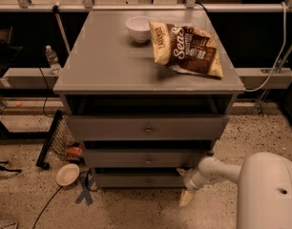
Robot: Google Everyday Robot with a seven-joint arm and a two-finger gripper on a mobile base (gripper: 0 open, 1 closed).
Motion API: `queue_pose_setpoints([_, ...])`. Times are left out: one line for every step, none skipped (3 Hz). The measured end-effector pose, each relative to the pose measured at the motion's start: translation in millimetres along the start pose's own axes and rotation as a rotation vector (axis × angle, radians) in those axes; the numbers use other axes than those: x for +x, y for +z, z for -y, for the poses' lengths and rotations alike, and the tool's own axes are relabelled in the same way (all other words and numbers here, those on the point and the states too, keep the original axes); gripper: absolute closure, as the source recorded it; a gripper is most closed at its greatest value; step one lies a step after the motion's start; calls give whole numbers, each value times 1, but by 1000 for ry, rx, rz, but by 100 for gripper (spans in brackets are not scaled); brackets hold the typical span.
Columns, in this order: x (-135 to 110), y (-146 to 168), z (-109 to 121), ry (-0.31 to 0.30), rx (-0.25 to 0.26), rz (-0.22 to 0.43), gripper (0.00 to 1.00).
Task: Open bottom drawer
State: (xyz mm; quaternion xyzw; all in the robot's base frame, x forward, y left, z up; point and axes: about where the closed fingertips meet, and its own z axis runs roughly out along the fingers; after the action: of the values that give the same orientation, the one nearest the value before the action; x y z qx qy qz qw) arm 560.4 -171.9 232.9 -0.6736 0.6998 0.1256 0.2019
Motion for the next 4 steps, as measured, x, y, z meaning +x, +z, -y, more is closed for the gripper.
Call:
queue_pose_setpoints([0, 0, 0, 0, 0, 0, 0])
queue_pose_setpoints([3, 6, 0, -31, 12, -34, 0])
queue_pose_setpoints([8, 17, 2, -59, 4, -46, 0])
queue_pose_setpoints([14, 21, 13, -80, 8, -46, 0])
